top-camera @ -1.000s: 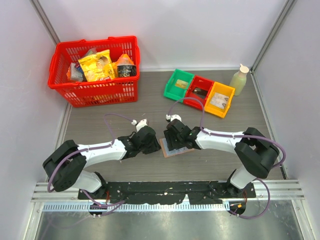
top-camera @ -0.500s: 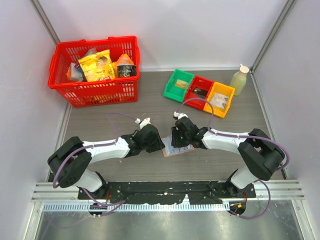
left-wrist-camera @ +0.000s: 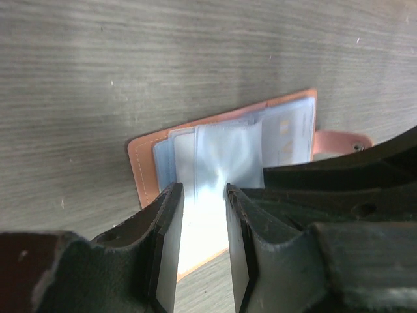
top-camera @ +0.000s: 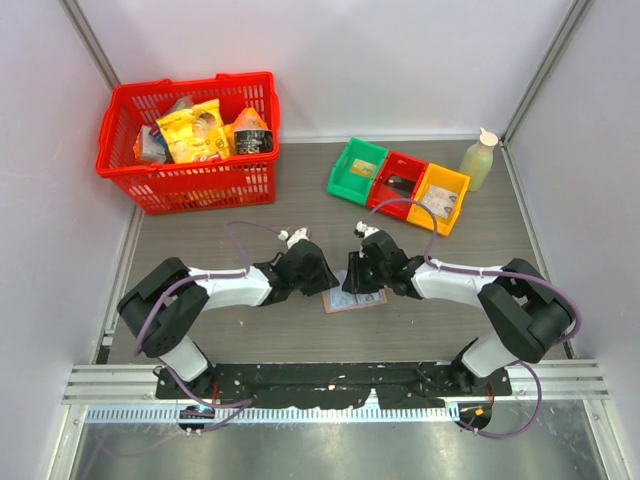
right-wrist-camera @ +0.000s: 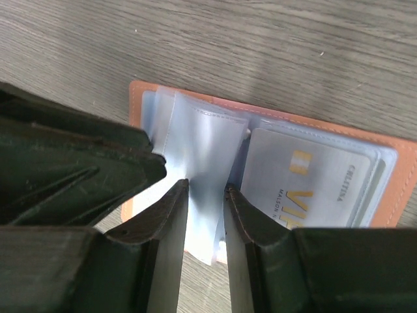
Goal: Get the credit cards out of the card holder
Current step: Remove the credit card from the card holder.
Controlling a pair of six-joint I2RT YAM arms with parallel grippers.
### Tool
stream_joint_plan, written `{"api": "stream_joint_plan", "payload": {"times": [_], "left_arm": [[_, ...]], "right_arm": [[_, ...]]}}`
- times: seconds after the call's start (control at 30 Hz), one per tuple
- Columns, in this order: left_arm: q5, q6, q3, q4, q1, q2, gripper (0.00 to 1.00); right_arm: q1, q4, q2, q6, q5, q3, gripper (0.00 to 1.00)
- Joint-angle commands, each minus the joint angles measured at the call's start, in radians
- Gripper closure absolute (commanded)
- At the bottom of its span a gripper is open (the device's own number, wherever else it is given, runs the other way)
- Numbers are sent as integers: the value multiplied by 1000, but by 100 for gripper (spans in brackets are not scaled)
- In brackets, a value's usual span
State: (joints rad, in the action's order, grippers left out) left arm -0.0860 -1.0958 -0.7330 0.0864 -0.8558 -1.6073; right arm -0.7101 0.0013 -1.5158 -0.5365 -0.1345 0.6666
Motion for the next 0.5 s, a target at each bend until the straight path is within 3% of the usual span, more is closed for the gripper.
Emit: {"api": "stream_joint_plan", "payload": {"times": [0.0,0.17,0.3,0.47], "left_arm": [[28,-13,-10,73,32,-31,64],[29,-33,52,108,35,-19,67],[49,-49,86,134,35,-26,68],[61,-61,119,162,35,-32,69]], "right_arm": [[-12,-32,6,-14,-37,-19,67],[-32,-89,31,26,10,11,66],[-93,-149,54,62,82,63,57],[-176,-204,75,81,283,106,50]]}}
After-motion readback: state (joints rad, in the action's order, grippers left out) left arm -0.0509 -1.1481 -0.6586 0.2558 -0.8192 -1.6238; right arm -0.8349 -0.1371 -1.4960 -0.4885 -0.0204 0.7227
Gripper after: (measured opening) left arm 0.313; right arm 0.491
